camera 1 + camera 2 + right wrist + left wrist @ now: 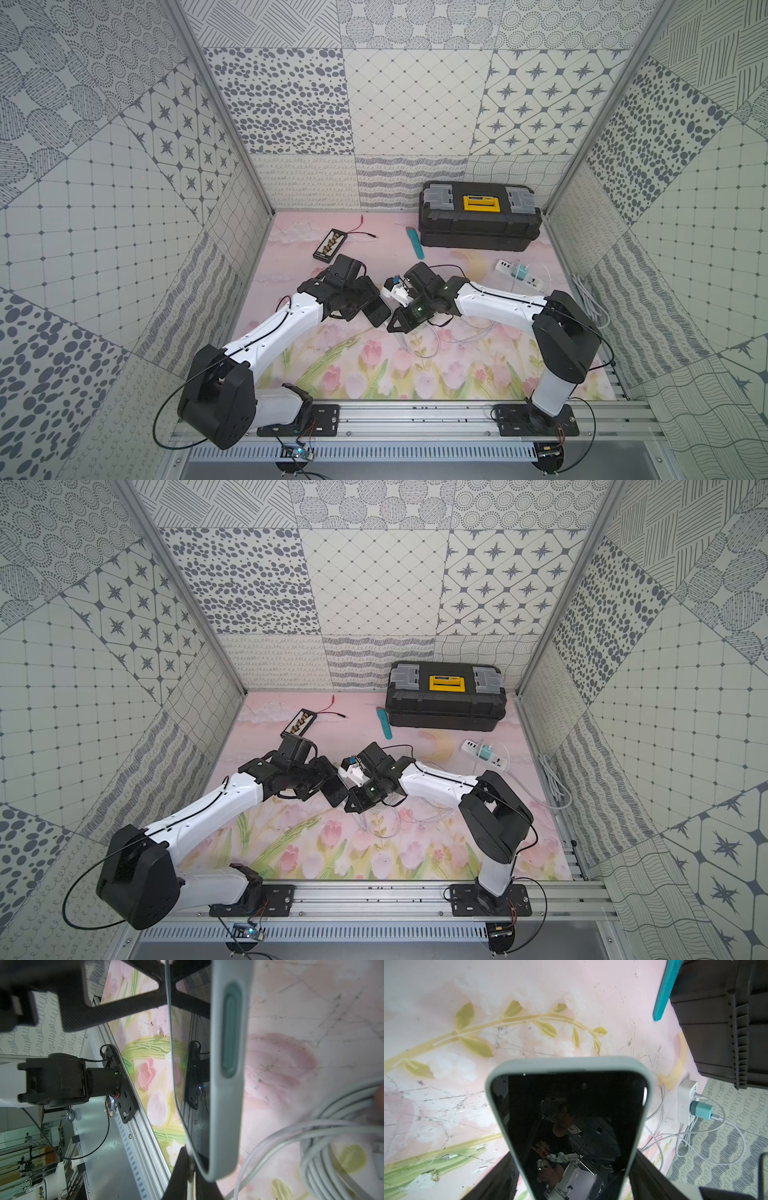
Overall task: Plug the charging cable into the phone
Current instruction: Insert the charging cable into the phone, then place the phone at the center of the board.
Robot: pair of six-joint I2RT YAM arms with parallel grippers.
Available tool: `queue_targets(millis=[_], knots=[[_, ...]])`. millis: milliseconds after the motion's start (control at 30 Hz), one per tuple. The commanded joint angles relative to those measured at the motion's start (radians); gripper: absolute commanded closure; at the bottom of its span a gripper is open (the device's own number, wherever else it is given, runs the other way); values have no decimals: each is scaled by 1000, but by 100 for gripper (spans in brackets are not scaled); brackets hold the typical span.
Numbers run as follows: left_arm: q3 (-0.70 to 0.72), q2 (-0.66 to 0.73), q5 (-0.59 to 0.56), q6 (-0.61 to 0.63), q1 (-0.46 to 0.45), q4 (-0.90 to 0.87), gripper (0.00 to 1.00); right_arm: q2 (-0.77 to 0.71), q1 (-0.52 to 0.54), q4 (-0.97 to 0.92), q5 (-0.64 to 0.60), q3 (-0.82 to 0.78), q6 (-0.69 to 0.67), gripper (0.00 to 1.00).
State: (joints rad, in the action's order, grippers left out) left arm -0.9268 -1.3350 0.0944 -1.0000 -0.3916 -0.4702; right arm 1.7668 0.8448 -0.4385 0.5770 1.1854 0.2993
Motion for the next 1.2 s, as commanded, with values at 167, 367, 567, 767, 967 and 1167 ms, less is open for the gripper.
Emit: queue_targets(millis=[167, 367, 567, 767, 967, 1167], knots=[[-13, -5, 192, 17, -23, -108, 100, -6, -21, 219, -48, 45, -25, 90], [-34, -6, 137, 7, 11, -160, 100, -67, -25, 219, -64, -5, -35, 55], [-38, -12, 86, -13, 39, -177, 100, -177, -41, 216, -53, -101, -36, 33], [-60, -112, -15, 0, 69, -274, 100, -271, -113, 192, -78, -164, 0, 32], [-13, -204, -61, 8, 104, -298, 99, -277, -199, 77, -221, -147, -43, 32], [18, -270, -68, 0, 111, -280, 80, -240, -236, 58, -240, -115, -53, 31]])
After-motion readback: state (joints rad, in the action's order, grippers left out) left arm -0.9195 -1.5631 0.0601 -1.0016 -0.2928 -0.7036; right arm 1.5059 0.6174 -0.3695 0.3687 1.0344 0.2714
